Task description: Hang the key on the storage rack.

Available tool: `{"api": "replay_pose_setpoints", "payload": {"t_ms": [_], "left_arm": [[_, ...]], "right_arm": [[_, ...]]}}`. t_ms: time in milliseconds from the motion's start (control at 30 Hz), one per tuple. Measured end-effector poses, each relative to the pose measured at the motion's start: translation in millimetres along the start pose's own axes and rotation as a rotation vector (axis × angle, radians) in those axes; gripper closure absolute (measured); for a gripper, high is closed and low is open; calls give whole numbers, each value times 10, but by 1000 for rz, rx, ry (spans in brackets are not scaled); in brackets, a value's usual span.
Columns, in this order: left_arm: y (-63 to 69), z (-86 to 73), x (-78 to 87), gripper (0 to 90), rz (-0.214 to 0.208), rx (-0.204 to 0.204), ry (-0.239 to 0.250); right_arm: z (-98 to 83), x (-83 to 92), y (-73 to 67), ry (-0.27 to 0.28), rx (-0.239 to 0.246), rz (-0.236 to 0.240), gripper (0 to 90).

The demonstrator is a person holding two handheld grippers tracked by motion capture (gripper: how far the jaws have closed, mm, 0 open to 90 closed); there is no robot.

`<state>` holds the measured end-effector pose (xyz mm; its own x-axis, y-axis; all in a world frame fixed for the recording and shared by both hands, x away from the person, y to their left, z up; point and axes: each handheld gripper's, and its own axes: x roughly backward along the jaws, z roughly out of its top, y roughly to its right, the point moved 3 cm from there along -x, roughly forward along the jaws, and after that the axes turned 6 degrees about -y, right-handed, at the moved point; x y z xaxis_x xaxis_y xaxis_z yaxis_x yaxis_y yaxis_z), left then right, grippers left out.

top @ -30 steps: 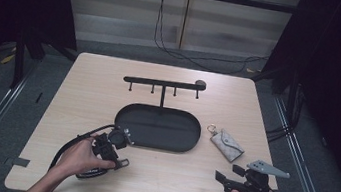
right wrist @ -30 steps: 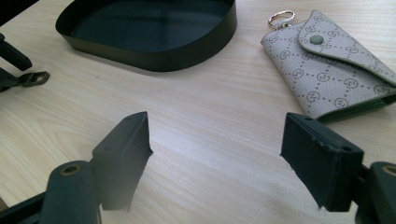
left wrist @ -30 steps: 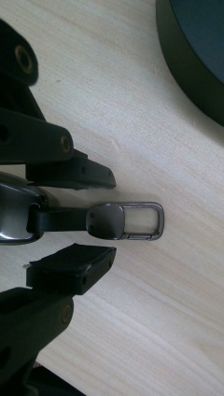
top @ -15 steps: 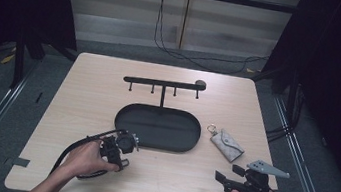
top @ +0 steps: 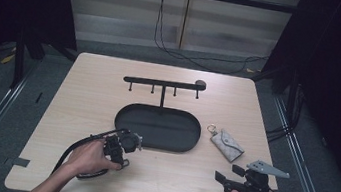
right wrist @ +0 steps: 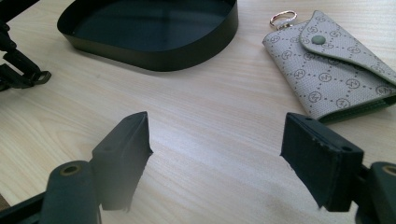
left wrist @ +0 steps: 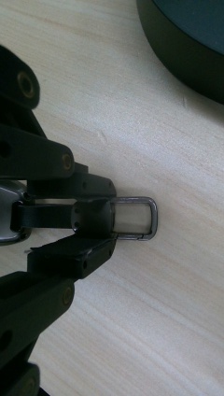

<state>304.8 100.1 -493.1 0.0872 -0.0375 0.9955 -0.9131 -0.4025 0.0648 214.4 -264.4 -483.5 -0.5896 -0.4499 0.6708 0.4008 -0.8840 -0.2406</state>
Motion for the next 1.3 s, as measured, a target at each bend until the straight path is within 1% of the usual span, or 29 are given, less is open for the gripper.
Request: {"api": "replay_pose_setpoints", "payload": {"t_ms": [67,133,167,200,233,267,300,333,367,533,567,600,700,733,767,800,833,900,933,967,1033,1067,1100,1167,1233,1300], "left_arm": [[1,1,1,707,0,0,-1],[-13,2,1,707,-10,8,0],[-23,1,2,708,-21,14,8],[-23,1,2,708,-21,14,8],[-49,-13,5,708,-35,14,19],[-60,-21,10,708,-39,14,23],[-66,-29,8,708,-50,23,20],[-73,-32,10,708,-45,21,15],[-71,-31,5,708,-42,38,23],[-59,-29,14,708,-49,25,14],[-45,-26,33,708,-53,31,19],[-48,-22,53,708,-48,29,29],[-57,-25,101,708,-51,38,35],[-68,-30,131,708,-45,34,34],[-75,-38,176,708,-56,44,46],[-84,-45,202,708,-49,39,47],[-82,-49,217,708,-50,54,59],[-98,-66,260,708,-38,50,77],[-98,-66,260,708,-38,50,77],[-105,-82,284,708,-41,51,90],[-107,-88,296,708,-43,50,97],[-117,-103,321,708,-31,56,95],[-115,-107,340,708,-29,63,98],[-131,-122,391,708,-32,69,105],[-137,-130,416,709,-33,70,101],[-147,-146,458,708,-27,82,108]], "right_arm": [[0,0,3,1,-1,1,233],[0,-3,2,-1,-1,0,233],[1,-5,2,-1,1,0,233],[2,-6,3,0,2,0,233],[2,-6,2,-1,1,1,233],[2,-5,3,-1,-1,0,233],[2,-4,5,-1,-3,0,233],[1,-6,8,-1,-3,0,233],[3,-8,5,-2,-11,3,233],[2,-7,6,-1,-10,3,233],[3,-5,6,-1,-11,4,233],[2,-5,6,-1,-11,3,232],[2,-6,6,0,-9,3,233],[2,-5,6,0,-10,5,233],[2,-4,7,0,-11,4,233],[2,-4,8,0,-11,4,233],[3,-4,8,0,-12,5,233],[3,-4,8,0,-12,4,233],[3,-5,7,0,-12,4,233],[3,-5,8,0,-11,4,233],[3,-5,7,0,-12,4,232],[2,-6,8,0,-11,3,232],[3,-8,7,-2,-12,2,233],[3,-8,5,-1,-12,3,233],[3,-8,6,-1,-12,2,232],[3,-7,8,0,-13,2,233]]}}
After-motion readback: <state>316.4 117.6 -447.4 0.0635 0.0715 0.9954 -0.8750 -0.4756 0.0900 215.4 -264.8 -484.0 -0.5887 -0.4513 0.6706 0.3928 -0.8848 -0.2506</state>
